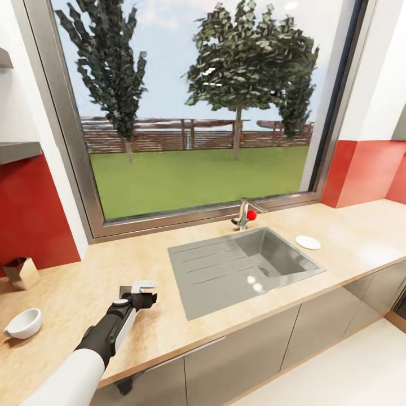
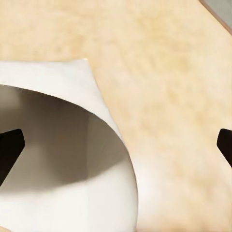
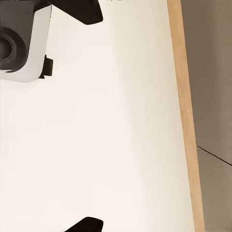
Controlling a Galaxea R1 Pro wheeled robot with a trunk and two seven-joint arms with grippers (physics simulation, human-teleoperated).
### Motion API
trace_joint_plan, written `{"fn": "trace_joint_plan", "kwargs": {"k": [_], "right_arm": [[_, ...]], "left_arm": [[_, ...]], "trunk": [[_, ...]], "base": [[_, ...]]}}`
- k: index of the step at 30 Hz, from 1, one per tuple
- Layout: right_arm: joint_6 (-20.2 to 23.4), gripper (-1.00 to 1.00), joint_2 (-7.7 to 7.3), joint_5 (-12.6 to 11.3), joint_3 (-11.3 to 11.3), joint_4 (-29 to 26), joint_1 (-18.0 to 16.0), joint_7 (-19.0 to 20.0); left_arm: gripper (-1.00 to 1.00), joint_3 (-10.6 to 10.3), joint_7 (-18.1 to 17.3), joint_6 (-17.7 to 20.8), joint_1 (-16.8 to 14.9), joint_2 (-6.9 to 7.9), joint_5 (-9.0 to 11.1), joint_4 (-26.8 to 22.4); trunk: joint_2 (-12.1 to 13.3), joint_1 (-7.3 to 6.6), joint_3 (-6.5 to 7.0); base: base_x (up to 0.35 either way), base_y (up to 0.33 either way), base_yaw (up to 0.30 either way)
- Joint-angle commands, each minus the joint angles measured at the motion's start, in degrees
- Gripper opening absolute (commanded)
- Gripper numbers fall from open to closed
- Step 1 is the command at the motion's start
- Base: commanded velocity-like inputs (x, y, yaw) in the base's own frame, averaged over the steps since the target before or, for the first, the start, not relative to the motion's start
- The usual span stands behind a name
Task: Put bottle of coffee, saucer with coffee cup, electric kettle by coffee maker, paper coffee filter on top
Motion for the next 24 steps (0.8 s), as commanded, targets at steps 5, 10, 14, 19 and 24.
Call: {"fn": "trace_joint_plan", "kwargs": {"k": [5,10,14,19,24], "right_arm": [[-0.1,1.0,0.04,0.5,0.1,0.0,0.0,-0.4],[-0.1,1.0,0.04,0.5,0.1,0.1,0.0,-0.4],[-0.1,1.0,0.02,0.5,0.1,0.1,0.0,-0.4],[-0.1,1.0,0.04,0.5,0.1,0.1,0.0,-0.4],[-0.1,1.0,-0.02,0.5,0.1,0.1,0.0,-0.4]], "left_arm": [[1.0,0.0,0.2,0.3,0.0,-0.01,-0.1,0.2],[1.0,0.0,0.2,0.2,0.1,0.02,0.0,0.6],[1.0,0.0,0.2,0.1,0.8,0.13,0.2,0.6],[1.0,0.0,0.2,-5.3,1.5,0.09,0.2,0.7],[1.0,0.0,0.3,-7.4,1.8,0.03,0.0,1.5]], "trunk": [[0.0,0.02,-0.02],[0.0,0.02,-0.02],[0.0,0.02,-0.02],[0.0,0.02,-0.02],[0.0,0.02,-0.02]], "base": [[0.105,0.0,0.0],[0.056,0.0,0.0],[0.005,0.0,0.0],[0.0,0.0,0.0],[0.0,0.0,0.0]]}}
